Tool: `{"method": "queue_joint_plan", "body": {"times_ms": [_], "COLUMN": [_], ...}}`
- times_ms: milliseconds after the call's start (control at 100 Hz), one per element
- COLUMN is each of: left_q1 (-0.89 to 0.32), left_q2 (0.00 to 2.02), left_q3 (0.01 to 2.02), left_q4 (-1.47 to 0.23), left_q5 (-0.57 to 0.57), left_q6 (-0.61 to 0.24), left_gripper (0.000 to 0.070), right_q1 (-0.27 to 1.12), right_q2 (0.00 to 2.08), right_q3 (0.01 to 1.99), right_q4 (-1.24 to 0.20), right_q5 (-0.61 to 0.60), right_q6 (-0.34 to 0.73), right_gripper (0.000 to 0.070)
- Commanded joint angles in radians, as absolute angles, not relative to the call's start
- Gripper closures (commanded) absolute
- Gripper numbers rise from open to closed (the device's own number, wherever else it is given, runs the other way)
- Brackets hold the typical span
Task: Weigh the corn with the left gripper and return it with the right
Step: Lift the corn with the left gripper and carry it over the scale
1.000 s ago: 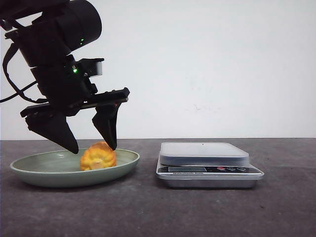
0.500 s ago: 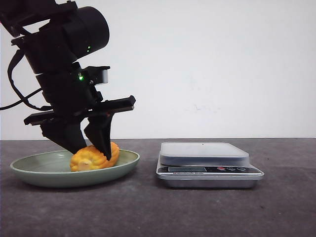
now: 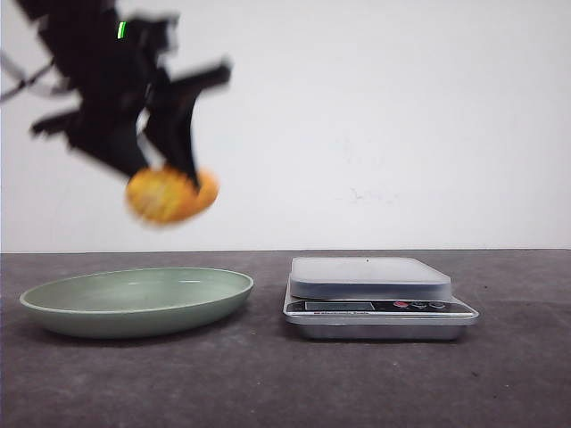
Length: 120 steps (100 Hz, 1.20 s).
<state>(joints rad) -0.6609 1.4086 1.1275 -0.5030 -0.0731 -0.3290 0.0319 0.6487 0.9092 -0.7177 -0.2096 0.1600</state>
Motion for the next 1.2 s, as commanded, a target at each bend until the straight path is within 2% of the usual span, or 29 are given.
{"method": "queue_joint_plan", "body": {"times_ms": [0,260,500,670,800,1190], "left_q1": [-0.704,-0.838,-0.878,-0.878,-0.876,-0.871], "left_q2": [1.441,1.658,1.889,1.987,2.029,2.079], "left_q3": [1.211,1.528,1.721,1.757,1.757,1.757], "left_q4": [-0.518,-0.540,-0.562,-0.559,-0.591,-0.644], "left_q5": [-0.071,-0.098,-0.112,-0.118,-0.185,-0.210], "left_q6": [-0.323,-0.374,-0.458,-0.511,-0.543,-0.547], "left_gripper": [0.0694,0.0694,0.0694,0.0694,0.0694,0.0695], "right_q1": [0.033,0.033,0.034,0.038,0.039,0.039], "right_q2": [0.652,0.652,0.652,0.652,0.652,0.652], "right_q3": [0.921,0.921,0.921,0.921,0.921,0.921], "right_q4": [-0.711,-0.710,-0.711,-0.711,-0.711,-0.711], "right_q5": [-0.210,-0.210,-0.210,-0.209,-0.208,-0.206], "right_q6": [0.149,0.149,0.149,0.149,0.149,0.149], "right_gripper": [0.0202,0.0202,0.0202,0.0202,0.0202,0.0202]}}
